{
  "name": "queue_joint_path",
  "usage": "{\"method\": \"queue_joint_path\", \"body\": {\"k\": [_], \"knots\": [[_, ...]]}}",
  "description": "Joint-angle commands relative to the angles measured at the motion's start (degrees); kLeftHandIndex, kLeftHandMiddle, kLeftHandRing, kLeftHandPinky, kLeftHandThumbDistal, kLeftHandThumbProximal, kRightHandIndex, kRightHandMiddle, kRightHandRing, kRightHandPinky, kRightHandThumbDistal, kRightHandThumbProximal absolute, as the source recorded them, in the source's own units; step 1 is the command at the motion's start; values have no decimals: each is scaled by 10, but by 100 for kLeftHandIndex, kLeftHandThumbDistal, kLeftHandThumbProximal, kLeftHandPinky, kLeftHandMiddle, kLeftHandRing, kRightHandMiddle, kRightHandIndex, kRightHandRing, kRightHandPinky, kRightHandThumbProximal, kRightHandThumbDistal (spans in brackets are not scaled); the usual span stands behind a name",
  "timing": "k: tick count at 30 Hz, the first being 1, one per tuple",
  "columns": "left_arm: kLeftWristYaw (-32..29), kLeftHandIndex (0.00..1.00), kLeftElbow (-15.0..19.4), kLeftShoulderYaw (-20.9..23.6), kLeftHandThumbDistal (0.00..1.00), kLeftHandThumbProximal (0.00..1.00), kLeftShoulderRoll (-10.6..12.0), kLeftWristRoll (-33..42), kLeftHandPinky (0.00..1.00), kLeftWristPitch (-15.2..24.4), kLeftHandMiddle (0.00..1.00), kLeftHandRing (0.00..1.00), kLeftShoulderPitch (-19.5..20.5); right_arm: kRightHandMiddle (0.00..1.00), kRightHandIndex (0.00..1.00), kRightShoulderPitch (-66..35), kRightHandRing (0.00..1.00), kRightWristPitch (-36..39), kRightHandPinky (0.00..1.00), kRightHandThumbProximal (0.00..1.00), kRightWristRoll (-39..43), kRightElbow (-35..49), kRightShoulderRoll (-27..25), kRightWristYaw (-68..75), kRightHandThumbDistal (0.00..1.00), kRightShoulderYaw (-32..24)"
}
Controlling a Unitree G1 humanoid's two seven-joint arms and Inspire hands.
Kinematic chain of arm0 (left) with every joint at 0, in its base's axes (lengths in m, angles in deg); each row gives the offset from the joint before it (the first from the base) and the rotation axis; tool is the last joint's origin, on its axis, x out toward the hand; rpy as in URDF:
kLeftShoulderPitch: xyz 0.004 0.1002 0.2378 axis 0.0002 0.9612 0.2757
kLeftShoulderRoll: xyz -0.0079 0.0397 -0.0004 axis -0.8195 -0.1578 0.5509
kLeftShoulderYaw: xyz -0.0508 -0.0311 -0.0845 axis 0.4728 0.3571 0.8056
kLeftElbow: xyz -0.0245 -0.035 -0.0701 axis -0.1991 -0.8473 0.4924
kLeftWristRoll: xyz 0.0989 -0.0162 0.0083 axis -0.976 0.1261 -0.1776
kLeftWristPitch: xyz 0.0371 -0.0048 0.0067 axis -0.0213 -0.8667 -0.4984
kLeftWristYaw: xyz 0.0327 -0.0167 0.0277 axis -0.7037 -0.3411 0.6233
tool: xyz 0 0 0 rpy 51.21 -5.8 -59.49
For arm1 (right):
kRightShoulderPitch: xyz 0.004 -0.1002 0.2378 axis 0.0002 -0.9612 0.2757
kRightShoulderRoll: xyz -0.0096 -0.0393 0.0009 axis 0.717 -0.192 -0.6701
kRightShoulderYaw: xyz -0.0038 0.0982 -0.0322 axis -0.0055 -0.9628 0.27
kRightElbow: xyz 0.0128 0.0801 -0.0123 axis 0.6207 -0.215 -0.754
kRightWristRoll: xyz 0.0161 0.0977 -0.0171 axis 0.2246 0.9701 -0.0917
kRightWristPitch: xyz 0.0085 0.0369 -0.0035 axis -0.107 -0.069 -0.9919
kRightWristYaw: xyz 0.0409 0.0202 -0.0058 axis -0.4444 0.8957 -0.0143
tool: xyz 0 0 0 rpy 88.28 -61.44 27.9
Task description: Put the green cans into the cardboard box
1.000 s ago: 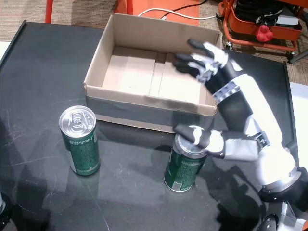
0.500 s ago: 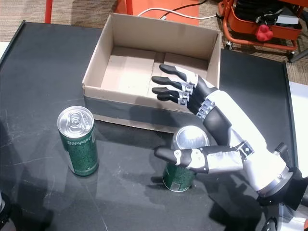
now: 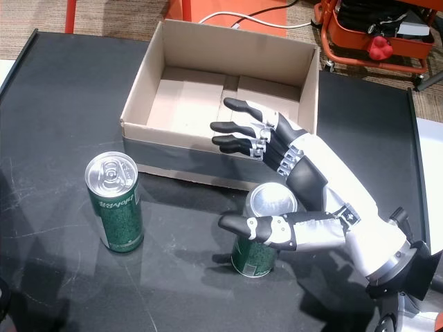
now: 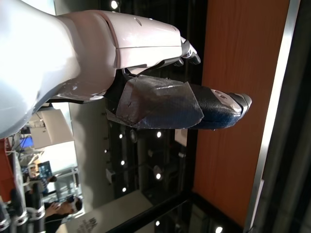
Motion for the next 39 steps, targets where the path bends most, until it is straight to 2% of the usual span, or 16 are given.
{"method": "queue_joint_path", "body": {"k": [1, 5, 9, 13, 18, 26, 33, 39], "knots": [[-3, 100, 11, -2, 69, 88, 2, 5, 100, 1, 100, 100, 7, 80, 86, 9, 83, 5, 93, 72, 1, -5, -7, 5, 100, -7], [-4, 100, 15, -4, 68, 91, 4, 7, 100, 0, 100, 100, 10, 81, 87, 16, 82, 14, 93, 70, 4, -16, -13, 1, 100, -15], [-10, 100, 22, -9, 66, 91, -3, 18, 100, 1, 100, 100, 11, 82, 86, 16, 83, 14, 94, 72, 7, -31, -20, -9, 100, -21], [-18, 100, 29, -9, 64, 94, -11, 30, 100, 1, 100, 100, 13, 81, 86, 13, 84, 19, 94, 70, 2, -51, -23, -13, 100, -22], [-28, 100, 36, -13, 66, 94, -16, 46, 100, -2, 99, 100, 15, 81, 87, 9, 83, 16, 93, 65, -13, -70, -30, -16, 100, -14], [-34, 100, 36, 0, 65, 98, -5, 39, 100, -4, 99, 100, 17, 83, 89, 18, 84, 20, 94, 65, -29, -106, -29, -18, 100, -7], [-40, 100, 37, 0, 62, 98, -7, 40, 100, -2, 100, 100, 16, 81, 87, 23, 84, 15, 94, 66, -36, -121, -25, -21, 100, -7], [-46, 100, 47, -4, 64, 96, -9, 51, 100, -12, 100, 100, 20, 83, 88, 25, 85, 14, 95, 68, -40, -132, -24, -20, 100, -8]]}}
